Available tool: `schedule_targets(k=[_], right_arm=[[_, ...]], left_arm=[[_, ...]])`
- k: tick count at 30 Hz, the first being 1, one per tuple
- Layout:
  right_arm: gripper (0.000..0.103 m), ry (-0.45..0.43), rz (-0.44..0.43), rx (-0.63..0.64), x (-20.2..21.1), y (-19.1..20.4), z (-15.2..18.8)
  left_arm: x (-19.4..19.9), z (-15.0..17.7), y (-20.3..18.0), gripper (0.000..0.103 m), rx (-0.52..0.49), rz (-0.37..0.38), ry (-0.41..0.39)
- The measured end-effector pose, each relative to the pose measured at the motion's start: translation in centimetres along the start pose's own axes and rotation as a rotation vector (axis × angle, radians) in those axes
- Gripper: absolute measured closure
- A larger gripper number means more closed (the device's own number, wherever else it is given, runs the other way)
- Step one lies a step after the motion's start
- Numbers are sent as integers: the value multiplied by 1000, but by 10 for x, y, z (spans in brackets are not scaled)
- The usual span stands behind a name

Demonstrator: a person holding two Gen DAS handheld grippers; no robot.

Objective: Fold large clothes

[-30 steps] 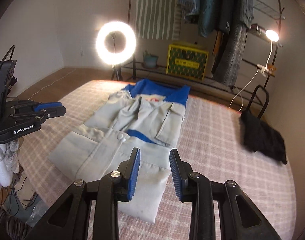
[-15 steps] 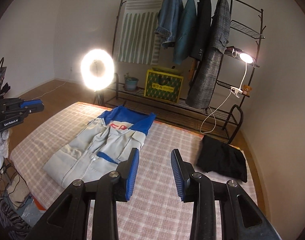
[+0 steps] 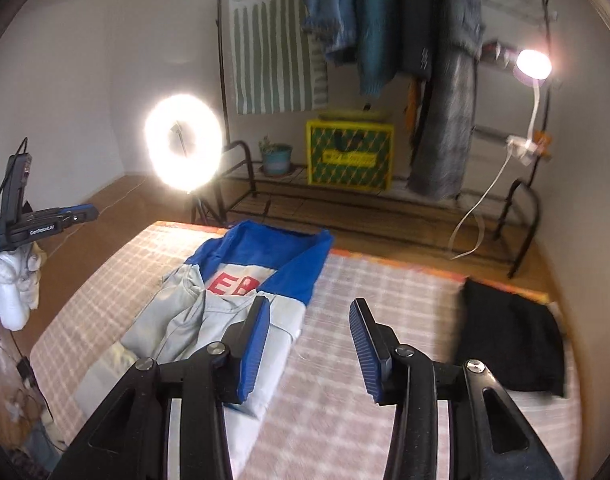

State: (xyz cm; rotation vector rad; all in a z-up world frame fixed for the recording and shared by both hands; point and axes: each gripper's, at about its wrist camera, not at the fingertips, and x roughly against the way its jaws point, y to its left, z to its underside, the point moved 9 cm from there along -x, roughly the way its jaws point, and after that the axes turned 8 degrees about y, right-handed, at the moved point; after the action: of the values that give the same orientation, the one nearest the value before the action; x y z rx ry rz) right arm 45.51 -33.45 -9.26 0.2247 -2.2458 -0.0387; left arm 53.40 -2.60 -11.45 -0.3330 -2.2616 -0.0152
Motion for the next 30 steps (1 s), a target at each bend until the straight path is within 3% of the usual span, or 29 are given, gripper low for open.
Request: schedule_targets(k=[1,4,10,13,18,27,28,29,30], right_arm=[[60,12,-13,-5,-17,-1,-1],[60,55,-86,-38,-68,-4,-7],[60,97,-200,-139,-170,-13,-23],[60,122,-233,-173,-219,-15,-30],[59,161,-261,-203,-278,-20,-49],[59,237,-246,-219,-337,-23,-65],[63,232,-239,-206,-339,-21,-66],[80,241,-256,-194,-340,-16,-66],[87,247,-266,-189,-342,-14,-66]], left_arm=[[-16,-3,4,76,10,7,11],[-65,-11,13,53,41,58,63],[-164,-21,20,47,103,110,156],[-211,-19,24,47,113,98,220],[-262,-31,24,47,92,88,252],[-334,-39,16,47,-4,-4,343],[-337,-41,16,47,-9,-17,340],[-338,-43,14,58,-16,-22,333],[-337,-44,12,71,-25,-18,322]])
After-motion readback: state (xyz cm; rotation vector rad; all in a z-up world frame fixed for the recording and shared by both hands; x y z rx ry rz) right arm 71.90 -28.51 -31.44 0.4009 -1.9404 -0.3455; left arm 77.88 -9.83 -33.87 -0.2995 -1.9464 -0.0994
